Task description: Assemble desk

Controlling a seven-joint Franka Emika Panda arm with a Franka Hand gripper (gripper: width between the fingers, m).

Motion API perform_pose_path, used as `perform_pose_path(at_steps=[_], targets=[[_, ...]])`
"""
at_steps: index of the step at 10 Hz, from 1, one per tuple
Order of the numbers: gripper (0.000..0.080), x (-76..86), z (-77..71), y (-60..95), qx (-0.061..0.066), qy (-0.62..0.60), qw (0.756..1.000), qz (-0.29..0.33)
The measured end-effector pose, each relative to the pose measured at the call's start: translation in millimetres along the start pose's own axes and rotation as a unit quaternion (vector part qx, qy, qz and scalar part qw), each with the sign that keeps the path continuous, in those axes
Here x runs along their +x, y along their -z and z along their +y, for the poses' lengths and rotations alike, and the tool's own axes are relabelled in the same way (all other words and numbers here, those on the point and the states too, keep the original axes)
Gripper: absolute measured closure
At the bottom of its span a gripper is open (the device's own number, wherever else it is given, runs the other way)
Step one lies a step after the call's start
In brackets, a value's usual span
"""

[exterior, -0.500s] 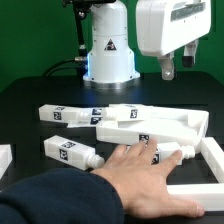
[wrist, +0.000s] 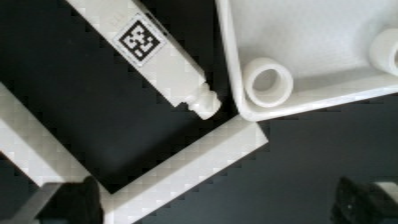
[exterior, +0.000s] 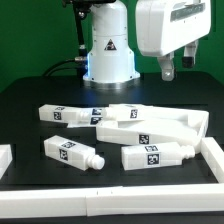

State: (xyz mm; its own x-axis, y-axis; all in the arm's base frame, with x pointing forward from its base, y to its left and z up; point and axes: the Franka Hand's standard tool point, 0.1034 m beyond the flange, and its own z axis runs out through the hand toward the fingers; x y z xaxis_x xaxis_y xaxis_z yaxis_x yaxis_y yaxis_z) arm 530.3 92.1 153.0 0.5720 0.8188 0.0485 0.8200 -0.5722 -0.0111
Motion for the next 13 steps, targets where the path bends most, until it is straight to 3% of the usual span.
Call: perform_pose_path(at_steps=[5, 6, 8, 9, 10, 11, 13], targets=[[0.015, -2.3, 2.4, -1.7, 0.0, 0.006, 1.0, -0.001], [0.015, -8.4, 15.5, -5.5, -0.005, 0.053, 0.999, 0.002], [0.015, -18.2, 31.0, -29.1, -0.015, 0.09, 0.996, 0.01], [0.015, -13.3, 40.6, -40.9, -0.038, 0.134, 0.99, 0.027], [0.015, -11.6, 46.7, -54.6, -0.052, 0.152, 0.986, 0.037], [0.015, -13.9, 42.3, -51.9, -0.039, 0.133, 0.99, 0.03], [0.015, -14.3, 42.9, -51.6, -0.04, 0.132, 0.99, 0.03]])
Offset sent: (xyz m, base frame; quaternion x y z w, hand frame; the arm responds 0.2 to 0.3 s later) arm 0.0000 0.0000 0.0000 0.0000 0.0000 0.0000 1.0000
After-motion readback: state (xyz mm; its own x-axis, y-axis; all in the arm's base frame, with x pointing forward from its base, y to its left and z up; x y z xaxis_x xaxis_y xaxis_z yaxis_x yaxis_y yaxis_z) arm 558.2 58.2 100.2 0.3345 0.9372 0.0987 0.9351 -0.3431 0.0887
